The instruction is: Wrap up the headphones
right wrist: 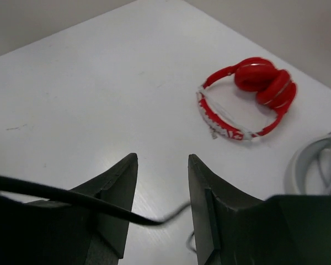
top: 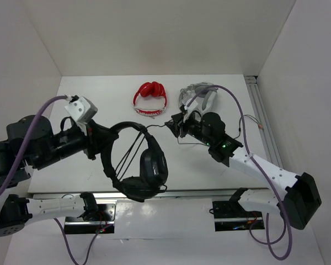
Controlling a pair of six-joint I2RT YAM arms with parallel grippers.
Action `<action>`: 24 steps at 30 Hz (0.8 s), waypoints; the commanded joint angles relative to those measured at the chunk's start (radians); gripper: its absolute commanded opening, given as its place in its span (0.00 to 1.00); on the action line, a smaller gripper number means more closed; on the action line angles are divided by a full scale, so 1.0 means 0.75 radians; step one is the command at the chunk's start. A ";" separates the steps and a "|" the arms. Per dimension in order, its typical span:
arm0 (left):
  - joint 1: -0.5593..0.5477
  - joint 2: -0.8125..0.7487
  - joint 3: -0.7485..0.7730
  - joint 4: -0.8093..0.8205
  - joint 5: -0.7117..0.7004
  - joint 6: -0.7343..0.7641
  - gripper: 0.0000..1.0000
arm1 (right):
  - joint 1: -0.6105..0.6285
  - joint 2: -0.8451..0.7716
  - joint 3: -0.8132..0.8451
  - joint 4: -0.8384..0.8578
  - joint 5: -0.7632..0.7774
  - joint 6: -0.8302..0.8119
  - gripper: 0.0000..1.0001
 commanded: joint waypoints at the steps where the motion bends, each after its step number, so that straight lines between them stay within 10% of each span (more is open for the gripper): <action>1: -0.006 -0.002 0.063 0.136 -0.056 -0.108 0.00 | -0.019 0.063 -0.036 0.229 -0.266 0.152 0.49; 17: -0.006 0.094 0.214 0.186 -0.489 -0.363 0.00 | -0.056 0.543 -0.325 0.934 -0.432 0.481 0.39; 21: -0.006 0.108 0.231 0.186 -0.675 -0.419 0.00 | -0.056 0.625 -0.353 1.037 -0.445 0.518 0.00; 24: -0.006 0.141 0.204 0.169 -0.835 -0.451 0.00 | 0.010 0.607 -0.392 1.035 -0.369 0.518 0.00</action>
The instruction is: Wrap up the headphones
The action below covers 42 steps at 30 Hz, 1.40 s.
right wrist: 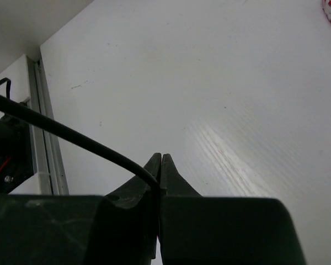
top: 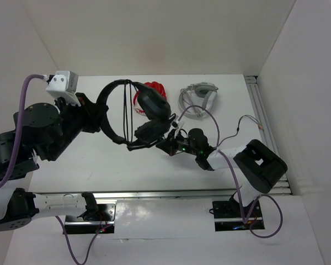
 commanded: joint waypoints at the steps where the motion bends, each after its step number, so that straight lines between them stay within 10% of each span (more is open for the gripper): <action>1: -0.006 0.011 0.009 0.114 -0.271 -0.122 0.00 | 0.074 -0.076 -0.047 0.100 0.076 0.008 0.00; 7: 0.145 0.106 -0.094 0.114 -0.515 -0.190 0.00 | 0.425 -0.322 -0.111 -0.227 0.579 -0.053 0.00; 21: 0.832 0.314 -0.341 0.363 -0.002 -0.127 0.00 | 1.199 -0.472 0.132 -0.798 1.268 -0.133 0.00; 42: 1.000 0.201 -0.688 0.388 0.076 -0.204 0.00 | 1.238 -0.194 0.701 -0.975 0.960 -0.338 0.00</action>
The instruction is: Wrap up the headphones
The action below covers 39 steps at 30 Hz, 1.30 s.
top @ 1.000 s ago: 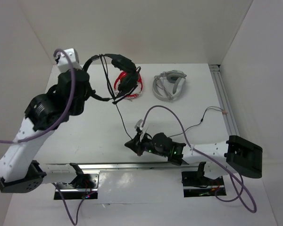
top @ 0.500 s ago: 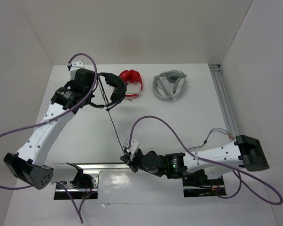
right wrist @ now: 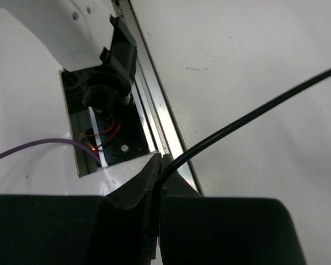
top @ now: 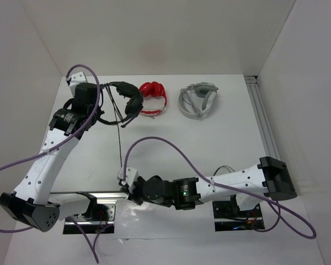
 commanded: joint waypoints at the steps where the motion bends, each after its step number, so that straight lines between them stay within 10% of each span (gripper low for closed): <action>1: 0.045 -0.022 -0.045 0.128 -0.001 -0.053 0.00 | 0.017 0.024 0.176 0.001 -0.102 -0.072 0.00; 16: -0.051 -0.143 -0.243 0.184 0.197 0.284 0.00 | -0.136 -0.240 0.413 -0.539 0.509 -0.395 0.00; 26: -0.489 -0.069 -0.284 0.096 0.472 0.515 0.00 | -0.290 -0.385 0.397 -0.535 0.751 -0.712 0.00; 39: -0.767 -0.300 -0.059 -0.164 0.545 0.513 0.00 | -0.930 -0.459 0.217 -0.335 0.263 -0.627 0.10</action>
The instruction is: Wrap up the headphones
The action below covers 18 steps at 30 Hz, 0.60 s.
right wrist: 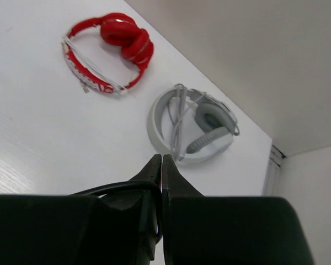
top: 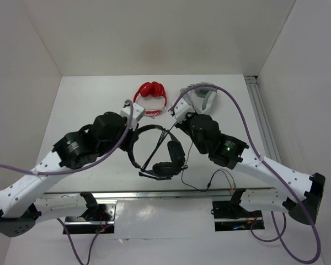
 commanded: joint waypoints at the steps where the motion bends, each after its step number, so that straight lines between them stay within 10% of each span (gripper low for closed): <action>1: -0.012 -0.115 0.111 -0.192 0.074 0.024 0.00 | -0.135 0.000 0.057 0.175 -0.135 0.079 0.10; 12: -0.012 -0.150 0.446 -0.287 0.242 0.040 0.00 | -0.655 0.070 -0.090 0.442 -1.024 0.461 0.32; 18: -0.012 -0.099 0.577 -0.281 0.215 -0.009 0.00 | -0.671 0.184 -0.300 0.814 -1.336 0.668 0.33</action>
